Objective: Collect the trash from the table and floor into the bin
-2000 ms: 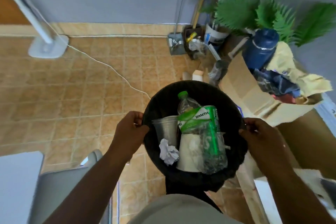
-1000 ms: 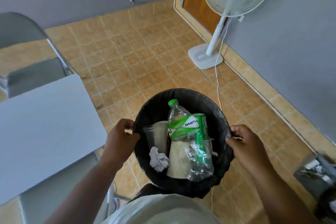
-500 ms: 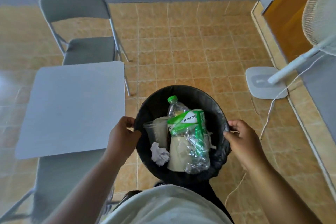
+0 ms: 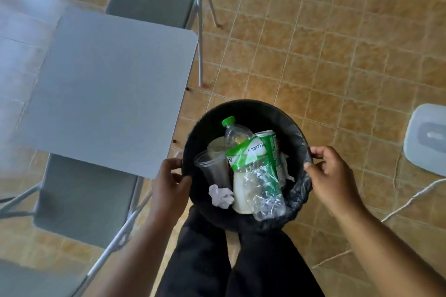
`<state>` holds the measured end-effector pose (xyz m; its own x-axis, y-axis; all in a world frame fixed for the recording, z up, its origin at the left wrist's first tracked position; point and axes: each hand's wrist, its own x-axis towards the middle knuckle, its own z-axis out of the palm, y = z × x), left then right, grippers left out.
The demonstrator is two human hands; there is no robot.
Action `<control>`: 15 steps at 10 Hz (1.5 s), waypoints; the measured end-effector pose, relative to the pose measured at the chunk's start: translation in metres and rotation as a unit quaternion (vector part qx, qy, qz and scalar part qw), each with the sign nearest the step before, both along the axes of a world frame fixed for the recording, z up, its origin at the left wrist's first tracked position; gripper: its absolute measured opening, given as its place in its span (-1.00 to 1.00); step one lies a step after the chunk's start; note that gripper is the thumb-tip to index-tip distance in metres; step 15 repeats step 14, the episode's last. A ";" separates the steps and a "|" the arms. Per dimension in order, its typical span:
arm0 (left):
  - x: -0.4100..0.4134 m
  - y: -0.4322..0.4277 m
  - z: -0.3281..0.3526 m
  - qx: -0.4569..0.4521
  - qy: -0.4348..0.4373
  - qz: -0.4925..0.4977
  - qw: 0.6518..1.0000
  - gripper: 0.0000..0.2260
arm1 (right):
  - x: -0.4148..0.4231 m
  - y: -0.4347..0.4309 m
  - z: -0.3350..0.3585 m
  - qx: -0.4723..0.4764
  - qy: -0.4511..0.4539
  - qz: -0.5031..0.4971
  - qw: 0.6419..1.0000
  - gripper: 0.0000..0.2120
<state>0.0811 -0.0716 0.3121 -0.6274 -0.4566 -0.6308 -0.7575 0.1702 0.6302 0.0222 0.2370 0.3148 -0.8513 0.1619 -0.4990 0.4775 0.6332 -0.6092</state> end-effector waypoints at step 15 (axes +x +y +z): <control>-0.058 -0.060 -0.379 -0.130 -0.034 0.002 0.991 -0.52 | -0.085 -0.112 -0.368 0.035 0.011 0.085 0.996 -0.64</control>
